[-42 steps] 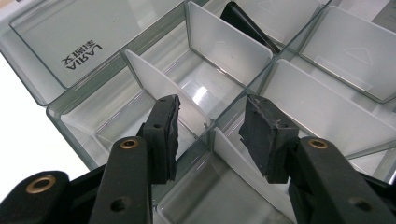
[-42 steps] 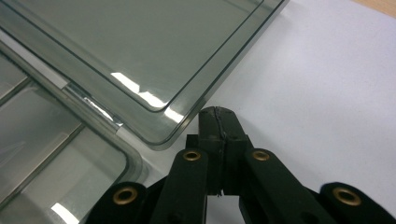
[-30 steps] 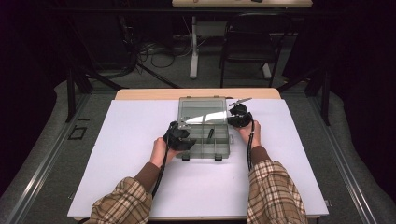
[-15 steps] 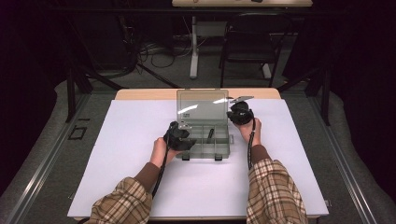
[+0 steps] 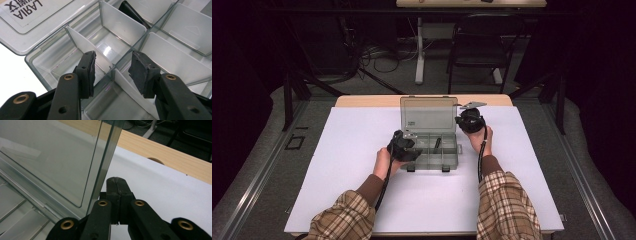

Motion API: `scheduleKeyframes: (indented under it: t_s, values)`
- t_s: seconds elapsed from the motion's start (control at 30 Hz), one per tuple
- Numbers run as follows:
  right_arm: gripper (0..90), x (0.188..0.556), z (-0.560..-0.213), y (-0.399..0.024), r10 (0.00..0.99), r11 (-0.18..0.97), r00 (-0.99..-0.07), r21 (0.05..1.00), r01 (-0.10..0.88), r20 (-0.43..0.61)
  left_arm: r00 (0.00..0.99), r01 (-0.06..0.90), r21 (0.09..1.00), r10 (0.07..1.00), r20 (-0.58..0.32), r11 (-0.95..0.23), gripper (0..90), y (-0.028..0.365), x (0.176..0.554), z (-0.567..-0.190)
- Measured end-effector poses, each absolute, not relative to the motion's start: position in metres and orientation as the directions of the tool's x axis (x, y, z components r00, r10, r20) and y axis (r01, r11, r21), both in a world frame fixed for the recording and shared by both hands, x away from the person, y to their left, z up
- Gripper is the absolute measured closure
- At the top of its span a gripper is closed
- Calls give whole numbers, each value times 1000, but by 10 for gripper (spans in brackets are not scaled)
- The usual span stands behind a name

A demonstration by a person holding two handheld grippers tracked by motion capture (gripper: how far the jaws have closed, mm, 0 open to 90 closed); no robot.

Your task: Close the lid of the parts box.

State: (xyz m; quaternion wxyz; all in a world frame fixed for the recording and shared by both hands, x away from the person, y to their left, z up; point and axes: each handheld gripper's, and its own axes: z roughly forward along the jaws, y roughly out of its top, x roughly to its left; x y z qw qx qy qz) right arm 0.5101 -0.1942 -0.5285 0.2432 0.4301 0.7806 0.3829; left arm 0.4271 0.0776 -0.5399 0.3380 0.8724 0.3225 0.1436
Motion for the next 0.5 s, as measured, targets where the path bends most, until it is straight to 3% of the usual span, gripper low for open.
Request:
scheduleKeyframes:
  t_s: [0.5]
  values:
    - [900, 501, -521, -197, 848, 328, -527, 845, 422, -65, 746, 472, 687, 665, 23, -553, 544, 78, 427, -540]
